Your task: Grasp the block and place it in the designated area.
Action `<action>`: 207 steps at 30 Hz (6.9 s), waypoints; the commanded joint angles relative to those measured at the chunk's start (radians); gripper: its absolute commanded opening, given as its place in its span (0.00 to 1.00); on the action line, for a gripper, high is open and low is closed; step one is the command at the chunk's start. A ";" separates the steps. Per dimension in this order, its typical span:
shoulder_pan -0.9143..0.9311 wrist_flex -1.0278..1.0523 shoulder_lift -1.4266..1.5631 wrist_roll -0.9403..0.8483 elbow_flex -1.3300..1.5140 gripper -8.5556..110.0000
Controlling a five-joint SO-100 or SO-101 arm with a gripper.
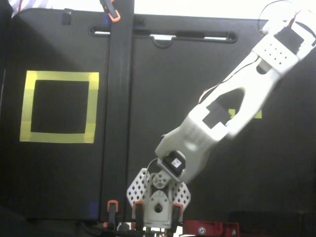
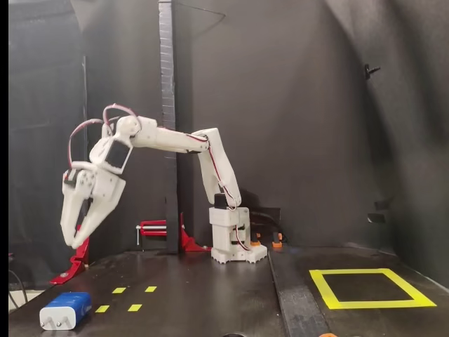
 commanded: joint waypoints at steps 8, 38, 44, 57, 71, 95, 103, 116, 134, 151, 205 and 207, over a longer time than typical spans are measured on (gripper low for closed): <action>0.014 0.057 -0.052 -0.026 -0.155 0.08; 0.025 0.101 -0.046 -1.632 -0.153 0.07; 0.025 0.103 -0.046 -1.971 -0.153 0.07; 0.021 0.110 -0.048 -2.338 -0.153 0.07; 0.032 0.138 -0.049 -2.335 -0.152 0.28; 0.035 0.048 -0.097 -2.256 -0.152 0.44; 0.031 -0.011 -0.183 -2.241 -0.152 0.44; 0.046 -0.101 -0.290 -2.221 -0.153 0.44; 0.040 -0.198 -0.390 -2.172 -0.153 0.44; 0.031 -0.187 -0.407 -2.157 -0.153 0.44; 0.032 -0.192 -0.439 -2.161 -0.087 0.25; 0.037 -0.176 -0.439 -2.158 -0.084 0.25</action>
